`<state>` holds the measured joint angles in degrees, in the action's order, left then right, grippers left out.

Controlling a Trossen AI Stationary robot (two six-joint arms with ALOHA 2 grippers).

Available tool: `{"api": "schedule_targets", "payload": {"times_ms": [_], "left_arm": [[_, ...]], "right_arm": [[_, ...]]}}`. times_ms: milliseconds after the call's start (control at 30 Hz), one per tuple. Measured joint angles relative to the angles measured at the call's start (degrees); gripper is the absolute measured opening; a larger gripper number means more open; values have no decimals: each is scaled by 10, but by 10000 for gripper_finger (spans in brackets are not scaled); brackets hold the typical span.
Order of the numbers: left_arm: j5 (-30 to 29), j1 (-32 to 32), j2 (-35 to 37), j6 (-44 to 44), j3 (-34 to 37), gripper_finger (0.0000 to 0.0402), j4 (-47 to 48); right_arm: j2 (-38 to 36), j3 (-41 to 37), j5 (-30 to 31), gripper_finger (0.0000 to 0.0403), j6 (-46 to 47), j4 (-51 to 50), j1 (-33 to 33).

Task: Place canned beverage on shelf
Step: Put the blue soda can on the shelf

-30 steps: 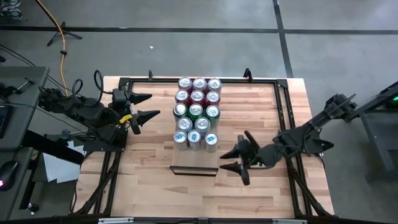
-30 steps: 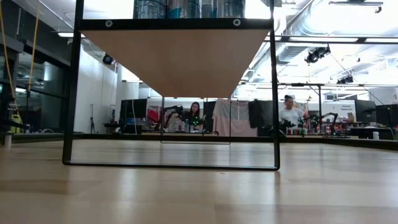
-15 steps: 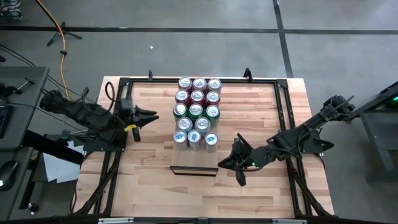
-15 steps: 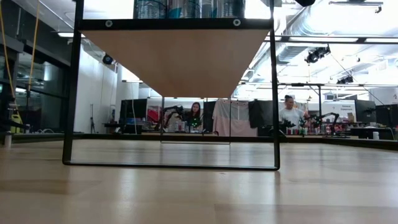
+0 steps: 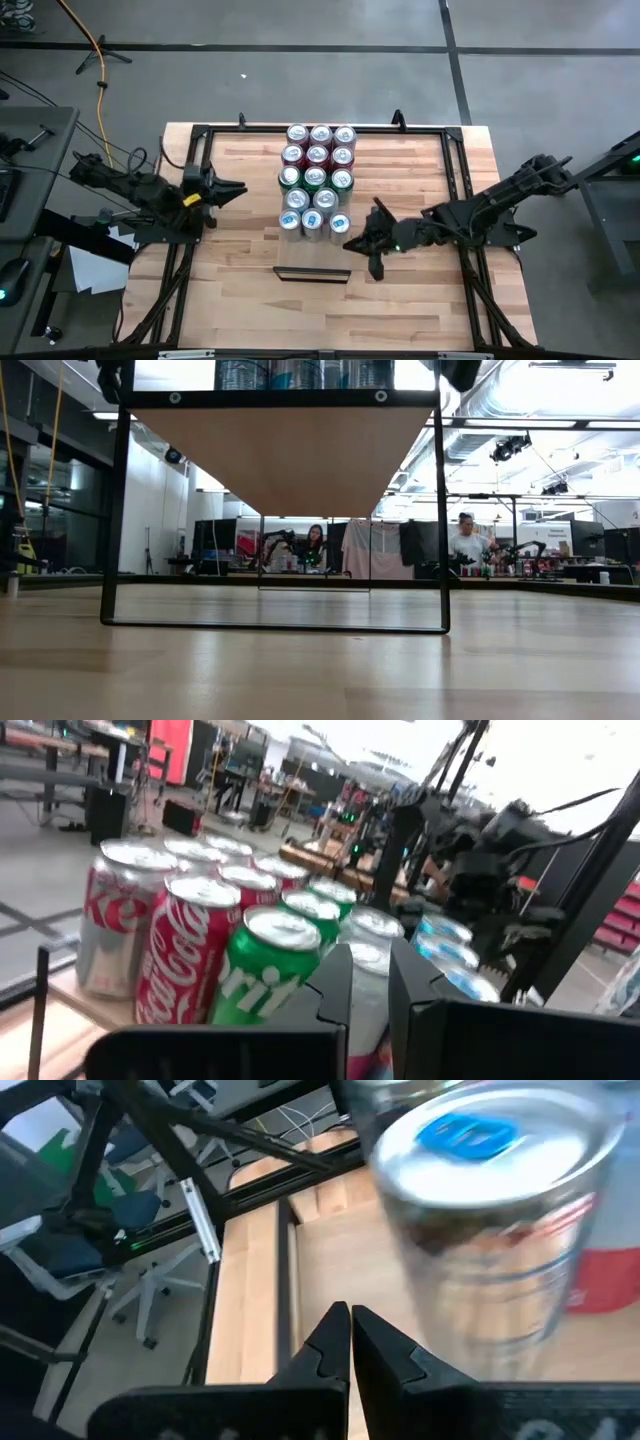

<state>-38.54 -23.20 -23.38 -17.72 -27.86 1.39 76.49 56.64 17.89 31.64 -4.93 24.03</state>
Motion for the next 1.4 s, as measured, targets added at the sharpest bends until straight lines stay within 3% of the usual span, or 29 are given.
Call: {"api": "schedule_targets", "payload": {"times_ms": [133,467,800,967,1067,1233,1400], "left_arm": [[0,0,24,14,0,0,-2],[-5,0,36,15,0,0,-1],[-25,0,36,30,0,0,-3],[-31,0,36,31,0,0,-3],[-39,0,36,39,0,0,-3],[-47,0,36,44,0,0,-4],[-48,0,36,44,0,0,-4]], "right_arm": [[0,0,-34,0,-12,0,-21],[0,0,-40,0,-55,-23,-64],[0,0,-103,0,-77,-7,-83],[-11,0,-140,0,-64,-47,-74],[-24,0,-119,0,-62,-84,-69],[-39,0,-15,0,-56,-117,-70],[-38,0,-7,0,-57,-115,-82]]}}
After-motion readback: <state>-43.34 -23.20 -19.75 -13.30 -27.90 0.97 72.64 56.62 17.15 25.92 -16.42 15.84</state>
